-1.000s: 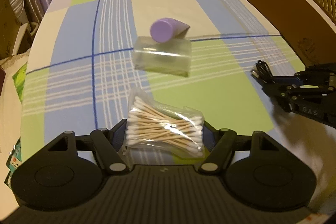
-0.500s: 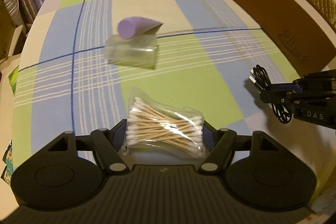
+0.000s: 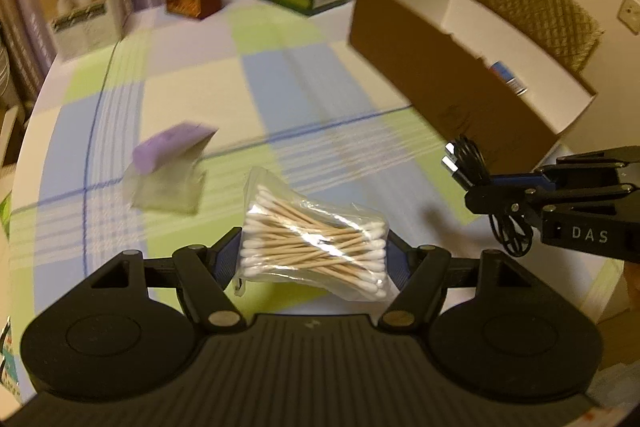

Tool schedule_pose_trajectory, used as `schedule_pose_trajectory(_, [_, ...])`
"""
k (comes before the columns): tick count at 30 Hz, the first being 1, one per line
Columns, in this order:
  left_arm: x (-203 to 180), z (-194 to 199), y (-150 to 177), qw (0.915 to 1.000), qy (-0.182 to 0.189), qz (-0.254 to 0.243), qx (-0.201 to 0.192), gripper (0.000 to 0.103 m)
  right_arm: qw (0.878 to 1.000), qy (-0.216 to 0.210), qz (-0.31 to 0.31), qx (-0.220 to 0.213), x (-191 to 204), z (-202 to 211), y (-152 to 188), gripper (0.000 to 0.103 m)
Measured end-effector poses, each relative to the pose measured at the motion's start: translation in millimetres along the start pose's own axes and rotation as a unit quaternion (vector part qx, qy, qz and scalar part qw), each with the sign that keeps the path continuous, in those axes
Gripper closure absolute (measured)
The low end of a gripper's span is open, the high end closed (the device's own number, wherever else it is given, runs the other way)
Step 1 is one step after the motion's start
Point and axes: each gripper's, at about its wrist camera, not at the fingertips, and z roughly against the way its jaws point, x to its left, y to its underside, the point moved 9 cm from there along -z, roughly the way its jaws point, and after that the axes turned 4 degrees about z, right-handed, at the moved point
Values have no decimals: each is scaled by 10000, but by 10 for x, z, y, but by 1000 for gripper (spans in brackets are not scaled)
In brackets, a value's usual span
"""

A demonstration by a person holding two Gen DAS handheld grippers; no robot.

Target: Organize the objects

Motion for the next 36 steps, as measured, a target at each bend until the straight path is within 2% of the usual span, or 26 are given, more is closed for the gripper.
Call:
schedule_pose_trajectory(9, [-677, 43, -374, 9981, 406, -337, -311, 35, 9986, 285, -276, -339, -565, 458, -182, 91])
schedule_pose_trajectory(17, [-1183, -103, -684, 9958, 574, -571, -427, 35, 9964, 492, -486, -486, -1139, 664, -344, 91])
schedule_pose_trajectory(28, [-1795, -477, -1172, 9930, 653, -806, -565, 35, 9955, 545, -519, -583, -1778, 590, -656, 91])
schedule_pose_trajectory(36, [-1954, -896, -1567, 9940, 486, -819, -534, 35, 9952, 740, -386, -504, -2279, 275, -949, 91])
